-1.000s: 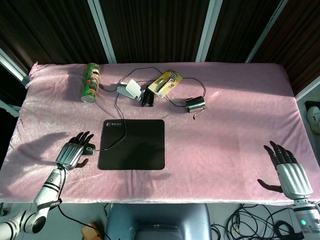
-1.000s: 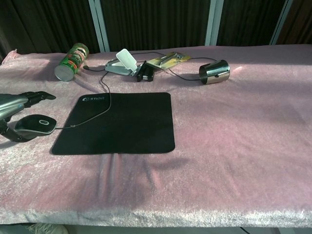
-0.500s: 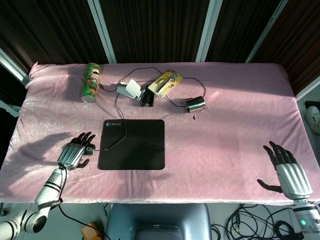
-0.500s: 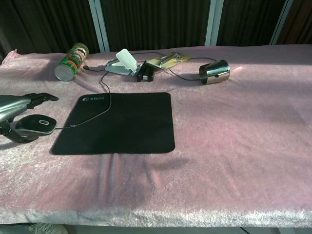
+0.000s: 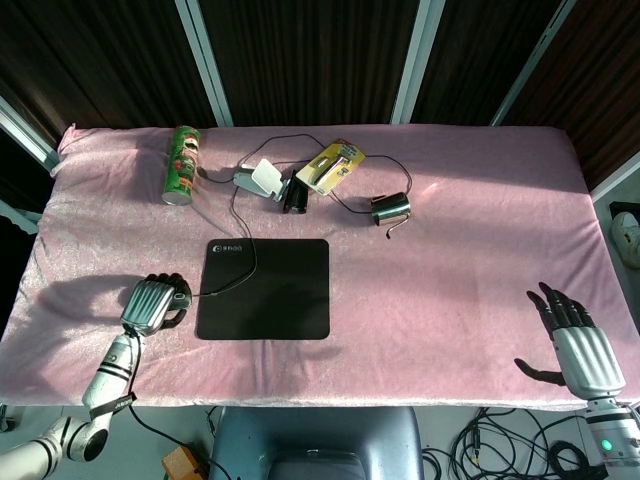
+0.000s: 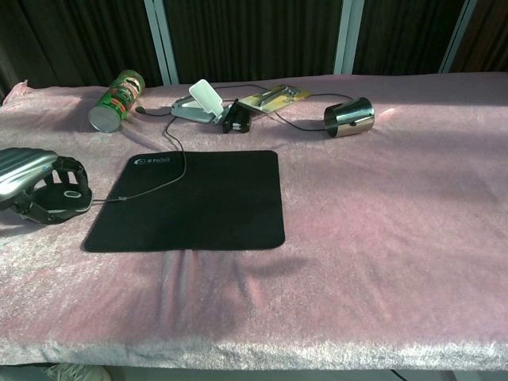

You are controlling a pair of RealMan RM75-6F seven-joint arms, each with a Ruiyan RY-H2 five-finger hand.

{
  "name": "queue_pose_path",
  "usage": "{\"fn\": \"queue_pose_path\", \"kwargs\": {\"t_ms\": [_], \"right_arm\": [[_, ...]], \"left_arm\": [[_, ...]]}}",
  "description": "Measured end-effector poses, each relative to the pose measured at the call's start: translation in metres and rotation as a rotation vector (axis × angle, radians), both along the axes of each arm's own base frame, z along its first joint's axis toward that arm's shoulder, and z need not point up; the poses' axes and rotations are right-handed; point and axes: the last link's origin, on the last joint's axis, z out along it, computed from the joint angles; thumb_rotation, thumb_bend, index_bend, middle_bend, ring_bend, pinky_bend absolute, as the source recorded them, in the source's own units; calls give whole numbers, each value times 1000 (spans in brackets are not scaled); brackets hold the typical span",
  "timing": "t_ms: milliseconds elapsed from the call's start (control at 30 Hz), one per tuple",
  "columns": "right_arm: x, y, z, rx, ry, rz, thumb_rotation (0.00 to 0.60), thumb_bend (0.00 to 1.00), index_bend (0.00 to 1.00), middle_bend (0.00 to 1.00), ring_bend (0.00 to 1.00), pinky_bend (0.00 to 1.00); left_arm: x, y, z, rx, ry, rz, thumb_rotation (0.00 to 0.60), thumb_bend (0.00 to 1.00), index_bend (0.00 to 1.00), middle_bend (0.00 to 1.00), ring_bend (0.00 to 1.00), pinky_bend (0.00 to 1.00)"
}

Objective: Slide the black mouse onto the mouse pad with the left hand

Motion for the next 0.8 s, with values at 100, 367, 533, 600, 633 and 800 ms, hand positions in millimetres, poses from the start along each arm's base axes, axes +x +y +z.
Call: {"fn": "queue_pose_path", "kwargs": {"t_ms": [100,367,533,600,633,800], "right_arm": [[0,0,0,2,1,1,600,295,55,73,110,245],[0,0,0,5,1,1,600,295,55,73,110,245],[0,0,0,6,-1,4,600,295,55,73,110,245],[0,0,1,8,-3,5,600,295,55,73,110,245],[0,0,1,9,-3,5,600,295,55,73,110,245],[0,0,1,19,-2,8,600,295,55,73,110,245]], "left_arm": [[3,-2,-1,-2,-4,-13,600,429,512,743,628,748],[37,-13,-10,-29,-52,-104,600,428,511,743,628,748],[74,-22,-21,-54,-63,-181,600,428,512,743,628,748],[89,-26,-28,-65,-60,-210,600,428,512,743,628,748],[95,-27,-32,-71,-58,-221,600,428,512,743,627,748],[129,-35,-61,-121,-50,-265,600,427,512,743,628,748]]}}
